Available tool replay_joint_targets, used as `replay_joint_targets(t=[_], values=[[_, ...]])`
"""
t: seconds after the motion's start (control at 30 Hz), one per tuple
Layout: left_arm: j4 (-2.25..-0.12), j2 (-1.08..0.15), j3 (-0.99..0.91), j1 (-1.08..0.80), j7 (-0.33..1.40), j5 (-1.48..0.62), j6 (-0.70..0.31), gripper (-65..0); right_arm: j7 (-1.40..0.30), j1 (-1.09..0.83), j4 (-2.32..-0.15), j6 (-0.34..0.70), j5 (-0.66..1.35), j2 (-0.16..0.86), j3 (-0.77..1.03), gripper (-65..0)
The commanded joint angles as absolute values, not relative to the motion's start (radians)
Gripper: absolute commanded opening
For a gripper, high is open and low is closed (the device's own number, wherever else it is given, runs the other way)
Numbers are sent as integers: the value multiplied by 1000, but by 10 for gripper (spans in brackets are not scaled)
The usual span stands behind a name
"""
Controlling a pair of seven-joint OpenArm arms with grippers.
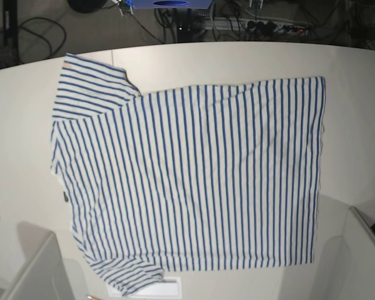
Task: Fold the T-shirt properly
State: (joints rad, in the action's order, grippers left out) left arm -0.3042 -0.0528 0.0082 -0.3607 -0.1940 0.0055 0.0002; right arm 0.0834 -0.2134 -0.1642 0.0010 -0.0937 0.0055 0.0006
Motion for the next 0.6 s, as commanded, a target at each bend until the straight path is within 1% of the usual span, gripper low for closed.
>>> replay_joint_targets(t=[0.0, 0.57], values=[[-306, -51, 7, -371, -208, 4, 1, -650, 76, -228, -163, 4, -93, 10, 2, -650], [-308, -51, 12, -377, -219, 12, 1, -650, 87, -232, -163, 4, -93, 10, 4, -650]])
